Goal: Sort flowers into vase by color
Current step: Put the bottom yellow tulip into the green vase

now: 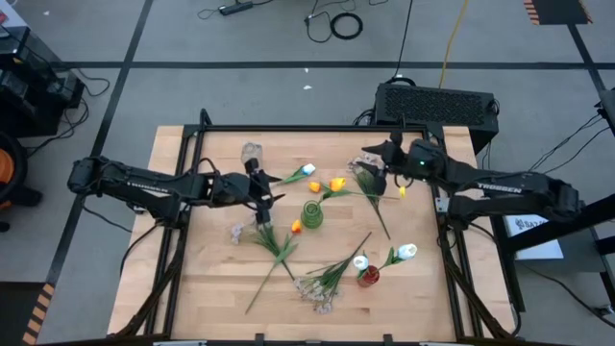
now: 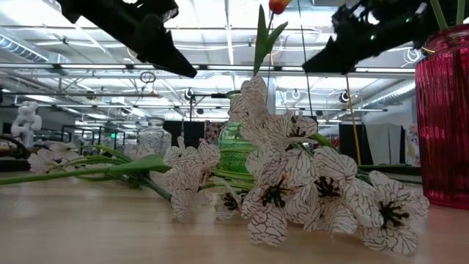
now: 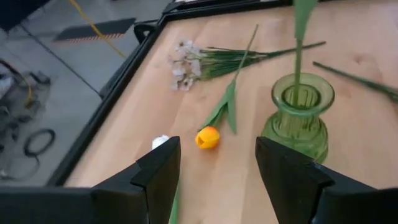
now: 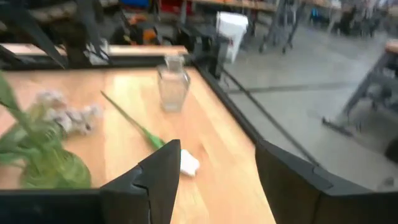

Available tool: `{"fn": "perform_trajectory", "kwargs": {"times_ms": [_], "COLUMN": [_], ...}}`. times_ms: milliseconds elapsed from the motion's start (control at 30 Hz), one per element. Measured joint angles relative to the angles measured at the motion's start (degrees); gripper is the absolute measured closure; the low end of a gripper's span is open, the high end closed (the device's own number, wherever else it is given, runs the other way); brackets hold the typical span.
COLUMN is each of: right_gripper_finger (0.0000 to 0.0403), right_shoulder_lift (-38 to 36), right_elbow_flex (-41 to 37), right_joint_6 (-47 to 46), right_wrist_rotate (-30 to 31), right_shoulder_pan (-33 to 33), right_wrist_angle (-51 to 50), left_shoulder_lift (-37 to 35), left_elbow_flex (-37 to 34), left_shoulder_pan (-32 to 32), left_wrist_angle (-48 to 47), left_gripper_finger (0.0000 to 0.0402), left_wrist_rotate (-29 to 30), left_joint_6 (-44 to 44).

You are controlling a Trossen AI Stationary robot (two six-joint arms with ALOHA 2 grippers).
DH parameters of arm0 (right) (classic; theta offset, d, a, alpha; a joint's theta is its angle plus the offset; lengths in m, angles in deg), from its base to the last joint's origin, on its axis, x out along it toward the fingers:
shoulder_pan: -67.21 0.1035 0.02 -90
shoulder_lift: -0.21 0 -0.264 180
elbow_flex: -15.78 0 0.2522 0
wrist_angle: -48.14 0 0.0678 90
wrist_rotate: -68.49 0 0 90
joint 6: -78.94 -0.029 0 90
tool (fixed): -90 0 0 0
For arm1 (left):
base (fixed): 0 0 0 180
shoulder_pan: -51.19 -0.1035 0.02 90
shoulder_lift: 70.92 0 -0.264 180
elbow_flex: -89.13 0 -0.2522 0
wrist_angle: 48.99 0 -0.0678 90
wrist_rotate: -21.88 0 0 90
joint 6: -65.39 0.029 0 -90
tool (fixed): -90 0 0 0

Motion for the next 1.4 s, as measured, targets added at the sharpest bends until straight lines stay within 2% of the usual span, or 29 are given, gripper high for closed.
{"fn": "perform_trajectory", "kwargs": {"times_ms": [133,333,467,700,867,1067,1200,1400], "right_gripper_finger": [0.0205,0.0204,0.0204,0.0204,0.0204,0.0204,0.0204,0.0204], "right_shoulder_lift": [2.9,4.8,4.8,4.7,4.7,4.7,4.7,4.7], "right_elbow_flex": [0.0,0.0,0.0,0.0,0.0,0.0,0.0,0.0], "right_joint_6": [-2.7,-2.9,-2.8,-2.8,-2.8,-2.8,-2.7,-2.4], "right_wrist_rotate": [0.0,-0.1,-0.1,0.4,0.4,0.4,0.4,0.4], "right_shoulder_pan": [-1.1,-1.3,-1.3,-1.3,-1.3,-1.3,-1.3,-1.3], "right_wrist_angle": [-2.0,-5.6,-6.4,-6.4,-6.5,-6.5,-6.5,-6.5], "left_shoulder_lift": [-0.4,-0.5,0.1,2.9,7.7,14.8,19.0,23.6], "left_elbow_flex": [1.9,5.2,5.2,5.2,5.2,5.2,5.2,5.2], "left_shoulder_pan": [1.6,7.4,14.4,27.8,34.2,38.6,39.2,39.3], "left_wrist_angle": [-4.0,-12.7,-16.4,-13.7,-13.4,-13.5,-12.7,-10.0], "left_gripper_finger": [0.0185,0.0186,0.02,0.0242,0.0245,0.0245,0.022,0.0136], "left_wrist_rotate": [-1.3,-1.5,-1.5,-1.3,2.9,12.1,13.1,13.6], "left_joint_6": [-6.7,-16.6,-25.9,-40.5,-49.5,-56.6,-59.4,-59.3]}}
